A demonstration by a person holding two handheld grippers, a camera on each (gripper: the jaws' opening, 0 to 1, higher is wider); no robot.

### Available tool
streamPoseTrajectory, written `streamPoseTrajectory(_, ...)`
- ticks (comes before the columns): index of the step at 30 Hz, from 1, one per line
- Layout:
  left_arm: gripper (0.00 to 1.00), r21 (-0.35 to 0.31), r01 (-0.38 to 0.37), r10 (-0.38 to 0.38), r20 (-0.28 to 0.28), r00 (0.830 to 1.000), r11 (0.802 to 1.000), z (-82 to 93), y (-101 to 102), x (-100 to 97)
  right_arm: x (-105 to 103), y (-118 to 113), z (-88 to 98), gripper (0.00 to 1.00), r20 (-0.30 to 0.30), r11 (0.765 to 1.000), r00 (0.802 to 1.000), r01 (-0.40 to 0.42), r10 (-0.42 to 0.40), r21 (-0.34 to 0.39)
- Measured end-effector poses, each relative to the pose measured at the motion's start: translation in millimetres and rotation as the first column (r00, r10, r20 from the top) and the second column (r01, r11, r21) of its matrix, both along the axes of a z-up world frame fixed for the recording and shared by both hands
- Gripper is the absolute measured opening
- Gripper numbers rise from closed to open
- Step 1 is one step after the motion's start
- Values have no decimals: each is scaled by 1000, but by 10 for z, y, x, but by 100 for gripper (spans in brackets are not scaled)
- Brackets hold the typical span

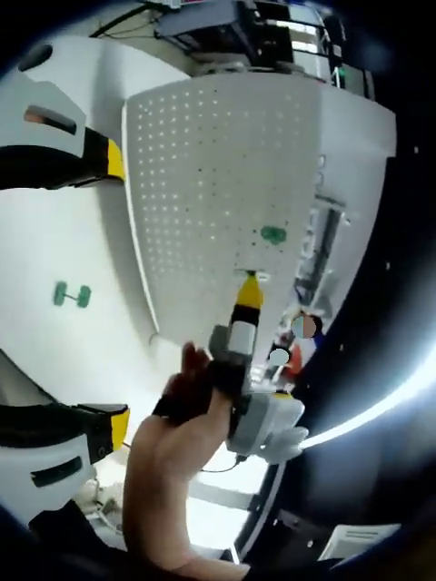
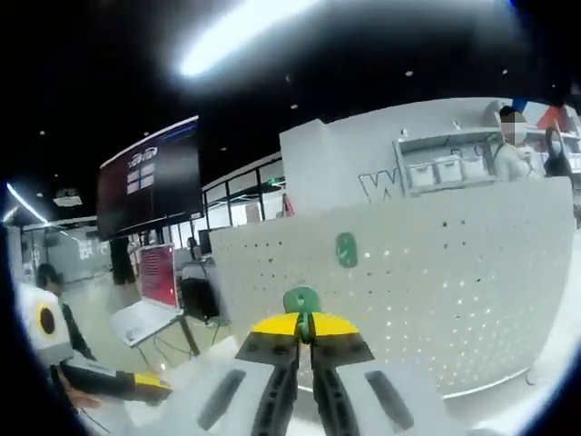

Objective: Insert the hook assembly into the mounting plate slot until the hook locks in place.

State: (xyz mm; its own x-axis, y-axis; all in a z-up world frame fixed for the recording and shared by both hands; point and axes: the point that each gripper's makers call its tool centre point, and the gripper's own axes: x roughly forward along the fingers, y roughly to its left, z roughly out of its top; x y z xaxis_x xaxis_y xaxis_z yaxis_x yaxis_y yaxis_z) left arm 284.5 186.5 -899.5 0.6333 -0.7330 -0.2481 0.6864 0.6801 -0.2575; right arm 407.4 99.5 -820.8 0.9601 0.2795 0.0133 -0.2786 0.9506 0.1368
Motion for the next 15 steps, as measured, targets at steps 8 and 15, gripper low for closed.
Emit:
streamPoseTrajectory(8, 100, -8, -18, 18, -31, 999, 1000, -88, 82, 13, 326, -263, 72, 0, 27, 994, 994, 103, -103, -29)
streamPoseTrajectory(15, 100, -29, -63, 62, -46, 997, 998, -98, 203, 112, 565, -363, 149, 0, 52, 989, 988, 147, -146, -25)
